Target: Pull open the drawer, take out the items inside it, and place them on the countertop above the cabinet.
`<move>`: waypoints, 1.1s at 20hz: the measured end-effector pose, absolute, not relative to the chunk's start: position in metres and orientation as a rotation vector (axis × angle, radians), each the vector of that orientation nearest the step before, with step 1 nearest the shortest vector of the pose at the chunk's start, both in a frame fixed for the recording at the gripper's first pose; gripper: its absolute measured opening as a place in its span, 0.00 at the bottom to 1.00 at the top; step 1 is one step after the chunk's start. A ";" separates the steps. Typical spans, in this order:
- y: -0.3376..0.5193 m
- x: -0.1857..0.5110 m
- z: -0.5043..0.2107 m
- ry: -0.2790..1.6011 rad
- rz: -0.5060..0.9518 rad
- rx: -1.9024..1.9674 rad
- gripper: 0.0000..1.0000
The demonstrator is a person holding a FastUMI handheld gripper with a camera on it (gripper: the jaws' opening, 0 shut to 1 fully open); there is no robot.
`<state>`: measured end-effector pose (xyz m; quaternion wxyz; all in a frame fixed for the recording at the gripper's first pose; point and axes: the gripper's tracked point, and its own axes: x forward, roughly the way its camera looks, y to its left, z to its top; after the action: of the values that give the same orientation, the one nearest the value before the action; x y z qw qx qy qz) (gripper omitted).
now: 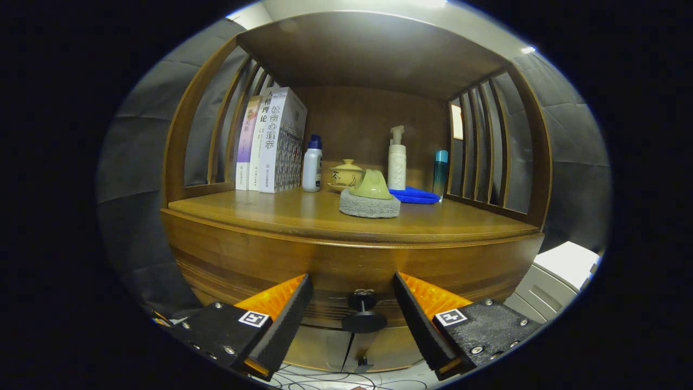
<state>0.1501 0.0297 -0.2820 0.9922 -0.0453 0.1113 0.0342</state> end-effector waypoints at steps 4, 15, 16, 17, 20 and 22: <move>0.029 0.149 -0.281 0.235 0.077 -0.088 0.94; -0.001 0.114 -0.177 0.117 0.098 -0.074 0.95; -0.005 0.111 -0.166 0.108 0.091 -0.072 0.95; -0.008 0.108 -0.156 0.099 0.082 -0.065 0.95; -0.016 0.098 -0.120 0.064 0.070 -0.044 0.95; -0.022 0.092 -0.093 0.041 0.064 -0.035 0.95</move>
<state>0.0918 -0.0218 -0.0925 0.9991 -0.0175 0.0207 0.0319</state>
